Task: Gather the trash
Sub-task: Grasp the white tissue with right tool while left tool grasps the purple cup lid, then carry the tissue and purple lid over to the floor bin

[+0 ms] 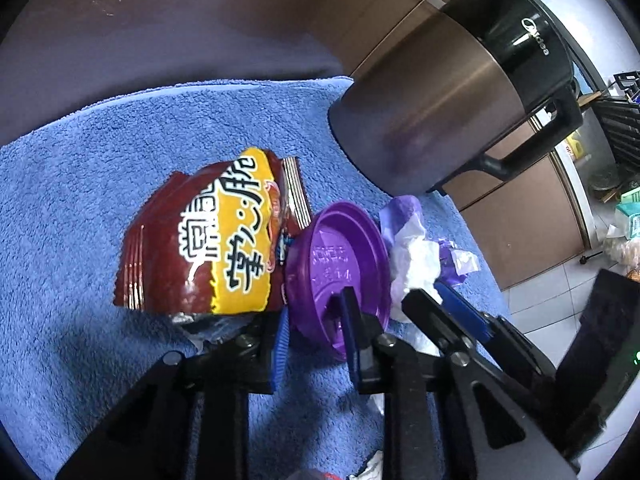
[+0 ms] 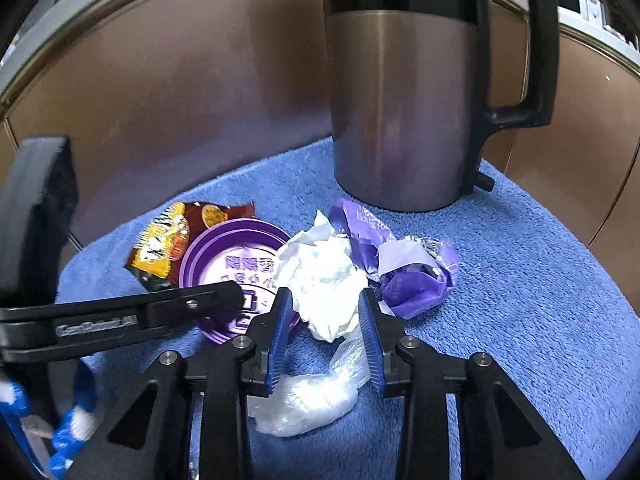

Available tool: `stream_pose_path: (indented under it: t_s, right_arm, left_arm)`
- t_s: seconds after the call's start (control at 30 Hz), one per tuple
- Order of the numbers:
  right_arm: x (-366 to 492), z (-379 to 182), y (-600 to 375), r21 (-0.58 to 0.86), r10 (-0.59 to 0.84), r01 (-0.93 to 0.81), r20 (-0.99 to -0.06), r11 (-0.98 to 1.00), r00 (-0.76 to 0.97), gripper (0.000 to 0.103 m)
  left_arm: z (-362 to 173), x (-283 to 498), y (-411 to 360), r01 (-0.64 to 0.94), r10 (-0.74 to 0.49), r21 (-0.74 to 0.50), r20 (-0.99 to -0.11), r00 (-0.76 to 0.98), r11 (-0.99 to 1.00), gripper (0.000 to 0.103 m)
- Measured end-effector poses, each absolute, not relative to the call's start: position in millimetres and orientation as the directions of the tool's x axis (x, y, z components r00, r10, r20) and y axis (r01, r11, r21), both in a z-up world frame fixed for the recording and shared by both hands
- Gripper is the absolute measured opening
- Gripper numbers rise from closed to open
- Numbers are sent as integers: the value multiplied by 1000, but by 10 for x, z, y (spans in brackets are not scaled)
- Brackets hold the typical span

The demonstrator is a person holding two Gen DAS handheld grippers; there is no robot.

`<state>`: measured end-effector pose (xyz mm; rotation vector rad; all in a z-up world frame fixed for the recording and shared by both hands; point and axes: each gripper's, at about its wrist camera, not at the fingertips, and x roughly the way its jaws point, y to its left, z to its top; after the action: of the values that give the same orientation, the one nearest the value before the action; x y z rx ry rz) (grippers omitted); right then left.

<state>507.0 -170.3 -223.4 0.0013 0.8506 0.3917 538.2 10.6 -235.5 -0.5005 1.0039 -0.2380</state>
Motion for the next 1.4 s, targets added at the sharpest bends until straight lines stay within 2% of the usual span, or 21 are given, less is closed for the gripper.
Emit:
stream_pose_path:
  t_s: [0.03, 0.1, 0.13, 0.23, 0.47, 0.87, 1.4]
  right_arm:
    - [5090, -2249, -1691, 150, 332, -337, -735, 930, 591, 24]
    - [5124, -2275, -1691, 146, 333, -342, -737, 928, 588, 17]
    - [5129, -2269, -1683, 141, 332, -347, -738, 927, 587, 14]
    - [5109, -2241, -1665, 135, 336, -357, -730, 924, 595, 12]
    - [4848, -1963, -1852, 213, 402, -354, -657, 910, 637, 11]
    - [3886, -1365, -1982, 236, 433, -367, -575, 900, 694, 11]
    - [2292, -377, -2644, 195, 343, -285, -443, 939, 828, 11]
  left_arm:
    - [-2351, 5336, 105, -34, -414, -504, -744, 525, 863, 21]
    - [-2342, 5295, 110, -29, -417, -506, -741, 527, 862, 20]
    - [-2340, 5275, 106, -27, -419, -507, -739, 527, 861, 16]
    - [-2308, 5225, 121, -22, -419, -506, -737, 530, 863, 15]
    - [-2175, 4987, 184, -20, -423, -512, -730, 537, 859, 13]
    - [-1676, 4322, 397, -5, -412, -511, -699, 585, 859, 13]
    - [-538, 3224, 691, 63, -368, -470, -594, 716, 881, 13]
